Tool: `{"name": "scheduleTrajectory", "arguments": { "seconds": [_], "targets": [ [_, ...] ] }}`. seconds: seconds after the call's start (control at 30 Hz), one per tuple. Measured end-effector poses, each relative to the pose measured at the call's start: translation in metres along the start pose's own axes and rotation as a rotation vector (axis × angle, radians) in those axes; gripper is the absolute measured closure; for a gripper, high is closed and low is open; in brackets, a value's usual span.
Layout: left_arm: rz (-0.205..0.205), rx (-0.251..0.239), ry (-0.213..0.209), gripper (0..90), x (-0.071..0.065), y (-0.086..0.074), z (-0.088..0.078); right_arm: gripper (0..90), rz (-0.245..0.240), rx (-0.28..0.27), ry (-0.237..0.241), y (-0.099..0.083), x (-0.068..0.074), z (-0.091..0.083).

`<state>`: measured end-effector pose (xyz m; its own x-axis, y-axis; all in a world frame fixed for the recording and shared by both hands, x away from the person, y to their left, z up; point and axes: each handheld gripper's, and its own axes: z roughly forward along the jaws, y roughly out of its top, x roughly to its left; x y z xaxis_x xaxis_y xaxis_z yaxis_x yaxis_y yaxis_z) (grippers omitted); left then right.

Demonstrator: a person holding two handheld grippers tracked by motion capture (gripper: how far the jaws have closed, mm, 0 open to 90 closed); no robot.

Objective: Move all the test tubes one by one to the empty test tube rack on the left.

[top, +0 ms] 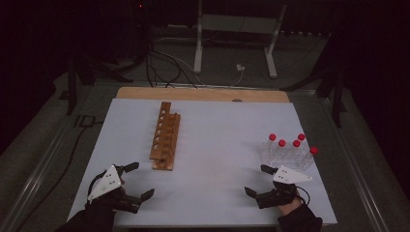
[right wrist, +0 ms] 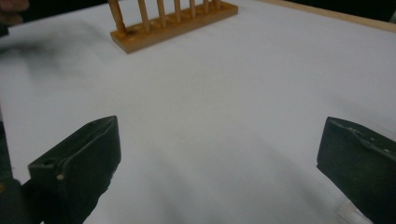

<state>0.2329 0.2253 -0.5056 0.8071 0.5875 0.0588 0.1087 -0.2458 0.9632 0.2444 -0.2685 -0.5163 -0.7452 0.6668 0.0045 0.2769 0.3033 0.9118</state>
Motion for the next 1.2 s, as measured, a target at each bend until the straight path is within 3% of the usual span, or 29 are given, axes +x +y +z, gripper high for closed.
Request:
{"name": "scheduleTrajectory", "arguments": {
  "seconds": [0.27, 0.43, 0.5, 0.77, 0.87, 1.2],
  "targets": [
    [-0.004, -0.013, 0.002, 0.4, 0.000, 0.001, -0.003, 0.0, -0.035, 0.049, -0.058, 0.005, 0.008, 0.001],
    [-0.005, -0.014, -0.001, 0.4, 0.000, 0.001, -0.003, 0.0, -0.031, 0.061, -0.051, 0.008, 0.014, 0.002],
    [0.000, -0.014, -0.002, 0.4, 0.000, 0.002, -0.002, 0.0, -0.017, 0.065, -0.027, 0.011, 0.016, 0.001],
    [0.003, -0.014, -0.006, 0.4, 0.000, 0.002, -0.002, 0.0, -0.019, -0.004, -0.056, 0.025, 0.020, -0.008],
    [0.002, -0.015, -0.007, 0.4, 0.000, 0.002, -0.002, 0.0, -0.019, -0.043, -0.087, 0.034, 0.016, -0.018],
    [-0.002, -0.020, -0.006, 0.4, 0.000, 0.002, -0.002, 0.0, 0.015, -0.093, -0.176, 0.046, -0.001, -0.045]
  ]
}}
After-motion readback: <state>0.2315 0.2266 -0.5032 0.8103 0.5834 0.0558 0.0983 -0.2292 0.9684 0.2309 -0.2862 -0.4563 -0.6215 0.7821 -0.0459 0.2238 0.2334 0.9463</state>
